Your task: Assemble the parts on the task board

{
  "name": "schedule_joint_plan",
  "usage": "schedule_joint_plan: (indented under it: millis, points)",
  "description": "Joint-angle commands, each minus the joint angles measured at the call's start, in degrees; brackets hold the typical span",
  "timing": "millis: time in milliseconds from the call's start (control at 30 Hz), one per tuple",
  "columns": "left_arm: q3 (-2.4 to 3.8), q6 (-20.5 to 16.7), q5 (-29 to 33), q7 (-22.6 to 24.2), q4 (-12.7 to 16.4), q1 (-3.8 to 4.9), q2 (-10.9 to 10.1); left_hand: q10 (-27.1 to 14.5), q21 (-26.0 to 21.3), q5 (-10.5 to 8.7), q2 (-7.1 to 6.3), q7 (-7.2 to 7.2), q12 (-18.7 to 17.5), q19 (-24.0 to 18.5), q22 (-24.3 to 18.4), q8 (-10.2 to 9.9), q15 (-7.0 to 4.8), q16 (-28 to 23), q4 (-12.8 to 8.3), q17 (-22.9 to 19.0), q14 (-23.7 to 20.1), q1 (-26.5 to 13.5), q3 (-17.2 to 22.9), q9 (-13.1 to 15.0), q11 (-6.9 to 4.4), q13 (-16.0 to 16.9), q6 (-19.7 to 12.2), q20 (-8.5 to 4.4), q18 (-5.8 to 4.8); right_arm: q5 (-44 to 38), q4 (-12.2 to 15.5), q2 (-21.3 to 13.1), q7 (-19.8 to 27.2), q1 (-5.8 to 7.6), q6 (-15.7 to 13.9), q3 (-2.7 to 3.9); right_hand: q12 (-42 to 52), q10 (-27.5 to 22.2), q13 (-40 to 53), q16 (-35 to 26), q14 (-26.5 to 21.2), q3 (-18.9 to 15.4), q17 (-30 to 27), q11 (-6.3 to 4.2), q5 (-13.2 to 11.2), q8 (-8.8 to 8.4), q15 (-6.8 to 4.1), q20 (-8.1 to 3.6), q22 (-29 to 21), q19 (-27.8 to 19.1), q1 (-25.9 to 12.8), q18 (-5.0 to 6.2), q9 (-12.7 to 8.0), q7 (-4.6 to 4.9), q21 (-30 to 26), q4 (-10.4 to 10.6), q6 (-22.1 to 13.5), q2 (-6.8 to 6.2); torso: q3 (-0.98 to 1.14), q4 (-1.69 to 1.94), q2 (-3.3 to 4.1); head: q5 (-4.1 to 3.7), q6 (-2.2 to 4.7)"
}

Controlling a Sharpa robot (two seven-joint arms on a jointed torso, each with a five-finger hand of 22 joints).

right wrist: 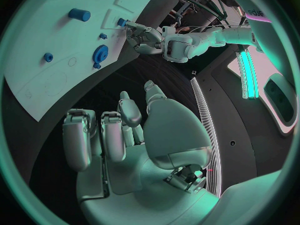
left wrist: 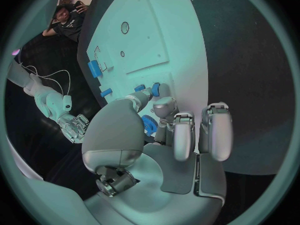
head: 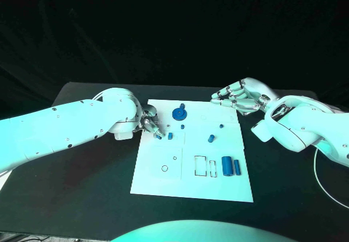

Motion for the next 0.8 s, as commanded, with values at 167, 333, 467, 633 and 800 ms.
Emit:
schedule_joint_plan:
  millis: [167,333,467,633,800]
  points:
    - [-0.34,2.81,1.08,-2.13,-0.13,-0.42,0.55,0.6,0.38,-0.3,0.09,-0.3,0.64,3.27,9.98,-0.31,-0.43,0.18,0.12,15.1,5.92,-0.88,-0.59,-0.09,0.04,0.37,0.78,-0.52,-0.33,-0.11,0.21,-0.05,0.48,-0.03,0.87,0.0,-0.15,-0.35,-0.1,-0.19,4.39,-0.35,8.46,0.07,0.24,0.34,0.12,0.28,4.74,0.93,0.13,-0.33,0.1,-0.19,-0.21,-0.05,0.39,0.44,0.02,0.02,0.0,-0.1,0.0]
    - [-0.34,2.36,0.91,-2.52,-0.27,-0.42,0.71,0.83,0.49,-0.3,0.25,-0.39,0.82,3.34,10.11,-0.32,-0.49,0.18,0.29,15.1,5.92,-1.26,-0.95,-0.19,-0.03,0.59,1.07,-0.57,-0.37,-0.11,0.27,-0.1,0.48,-0.03,0.86,0.0,-0.15,-0.35,-0.1,-0.19,4.39,-0.35,8.46,0.07,0.24,0.34,0.12,0.28,4.74,0.93,0.13,-0.33,0.1,-0.19,-0.21,-0.05,0.39,0.44,-0.02,0.03,0.02,-0.2,0.02]
    - [-0.34,2.17,0.86,-2.75,-0.44,-0.41,0.81,0.93,0.51,-0.3,0.31,-0.42,0.85,3.36,10.15,-0.38,-0.52,0.18,0.48,15.1,5.92,-1.64,-1.28,-0.28,-0.06,0.64,1.21,-0.61,-0.37,-0.11,0.3,-0.15,0.48,-0.03,0.85,0.0,-0.15,-0.35,-0.1,-0.19,4.39,-0.35,8.46,0.07,0.24,0.34,0.12,0.28,4.74,0.93,0.13,-0.33,0.1,-0.19,-0.21,-0.05,0.39,0.44,-0.04,0.01,0.0,-0.22,0.05]
    - [-0.33,2.04,0.84,-2.96,-0.76,-0.4,0.9,1.15,0.64,-0.34,0.43,-0.44,0.93,3.45,10.32,-0.53,-0.55,0.18,1.32,15.1,5.92,-3.08,-2.52,-0.53,-0.08,0.82,1.59,-0.66,-0.42,-0.11,0.33,-0.2,0.48,-0.03,0.83,0.0,-0.15,-0.35,-0.1,-0.19,4.39,-0.35,8.46,0.07,0.24,0.34,0.12,0.28,4.74,0.93,0.13,-0.33,0.1,-0.19,-0.21,-0.05,0.39,0.44,0.0,0.02,0.0,-0.24,0.01]
    - [-0.31,1.62,0.83,-3.08,-0.96,-0.4,0.81,1.39,0.79,-0.46,0.15,-0.41,1.03,3.56,10.54,-0.63,-0.53,0.18,2.67,15.1,5.92,-5.32,-5.18,-0.8,-0.06,1.03,2.13,-0.67,-0.48,-0.11,0.31,-0.25,0.47,-0.03,0.85,0.0,-0.15,-0.35,-0.1,-0.19,4.39,-0.35,8.46,0.07,0.24,0.34,0.12,0.28,4.74,0.93,0.13,-0.33,0.1,-0.19,-0.21,-0.05,0.39,0.44,-0.03,0.01,-0.02,-0.29,0.07]
